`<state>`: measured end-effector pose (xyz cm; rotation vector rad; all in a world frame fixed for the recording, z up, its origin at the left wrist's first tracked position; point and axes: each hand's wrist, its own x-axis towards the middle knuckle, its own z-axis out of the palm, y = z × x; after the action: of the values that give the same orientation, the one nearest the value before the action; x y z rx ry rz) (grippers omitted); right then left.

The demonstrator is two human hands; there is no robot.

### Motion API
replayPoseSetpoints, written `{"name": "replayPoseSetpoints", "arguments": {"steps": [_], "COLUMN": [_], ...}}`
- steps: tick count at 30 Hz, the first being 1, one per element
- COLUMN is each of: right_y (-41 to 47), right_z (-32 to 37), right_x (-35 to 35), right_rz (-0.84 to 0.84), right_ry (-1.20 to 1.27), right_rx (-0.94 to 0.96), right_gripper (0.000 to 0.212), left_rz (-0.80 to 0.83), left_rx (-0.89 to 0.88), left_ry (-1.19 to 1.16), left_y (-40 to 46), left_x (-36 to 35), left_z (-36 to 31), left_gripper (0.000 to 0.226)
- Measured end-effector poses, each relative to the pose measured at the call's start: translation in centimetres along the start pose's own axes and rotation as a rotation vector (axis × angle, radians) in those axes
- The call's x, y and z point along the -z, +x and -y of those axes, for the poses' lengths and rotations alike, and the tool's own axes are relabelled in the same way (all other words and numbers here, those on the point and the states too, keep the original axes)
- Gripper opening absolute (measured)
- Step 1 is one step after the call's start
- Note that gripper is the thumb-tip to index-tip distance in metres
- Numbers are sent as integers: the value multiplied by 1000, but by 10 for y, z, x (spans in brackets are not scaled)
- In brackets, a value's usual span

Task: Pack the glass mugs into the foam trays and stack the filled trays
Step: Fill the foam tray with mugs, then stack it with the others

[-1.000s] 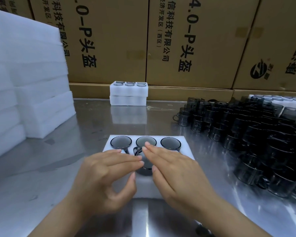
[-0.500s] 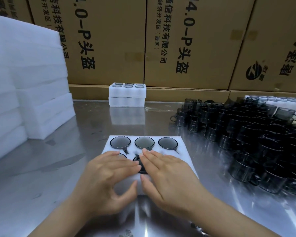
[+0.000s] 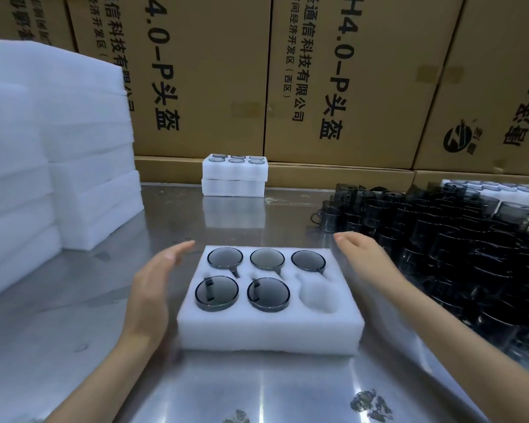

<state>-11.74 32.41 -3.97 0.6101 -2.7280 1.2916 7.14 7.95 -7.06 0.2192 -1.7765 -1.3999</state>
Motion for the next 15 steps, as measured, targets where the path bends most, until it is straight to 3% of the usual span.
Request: {"name": "replayPoseSetpoints", "arguments": {"steps": [2,3,7,15], "right_y": [19,30,74,118], "right_z": [-7,-8,6,16], "right_x": [-6,-9,-19,-33], "right_rz": [-2,-14,-53,25], "right_ry": [-67,-100,-224,-673], "right_rx": [-33,-38,-57,-103], "right_gripper": [32,34,43,33], "left_rz": [-73,-82,-68,-80], "left_rx": [267,318,306,299], "left_ry": [-124,-115,-14,-27], "left_y": [11,15,23,24], "left_x": [2,3,2,1], "left_z": [13,18,24,29], "left_gripper": [37,39,42,46]}}
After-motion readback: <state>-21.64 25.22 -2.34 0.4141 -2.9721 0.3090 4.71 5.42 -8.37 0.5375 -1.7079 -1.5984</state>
